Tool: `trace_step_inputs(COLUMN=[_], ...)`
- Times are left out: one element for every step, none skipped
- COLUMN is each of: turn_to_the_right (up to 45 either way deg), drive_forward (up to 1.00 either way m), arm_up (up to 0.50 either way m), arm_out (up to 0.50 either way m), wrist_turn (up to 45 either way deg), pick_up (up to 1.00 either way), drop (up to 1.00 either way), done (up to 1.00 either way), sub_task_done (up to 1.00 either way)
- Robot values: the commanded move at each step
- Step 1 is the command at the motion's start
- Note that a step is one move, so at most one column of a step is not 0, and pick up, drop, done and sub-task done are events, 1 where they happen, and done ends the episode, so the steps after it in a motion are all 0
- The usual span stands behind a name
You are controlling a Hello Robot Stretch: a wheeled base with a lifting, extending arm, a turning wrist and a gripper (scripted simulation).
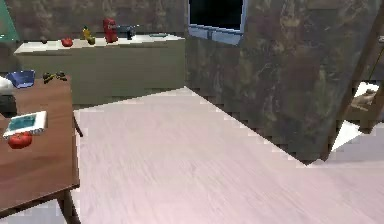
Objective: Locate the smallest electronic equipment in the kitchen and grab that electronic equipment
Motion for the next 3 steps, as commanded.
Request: trace_step_inputs(turn_to_the_right=[6.0, 0.0, 0.0], drive_forward=[0.00, 1.00, 0.70], arm_up=[0.00, 0.00, 0.00], arm_out=[0.00, 0.00, 0.00], wrist_turn=[0.0, 0.0, 0.0], pick_up=[0.00, 0.00, 0.00], drop=[0.00, 0.00, 0.00], done=[0.00, 0.00, 0.00], sub_task_done=[0.00, 0.00, 0.00])
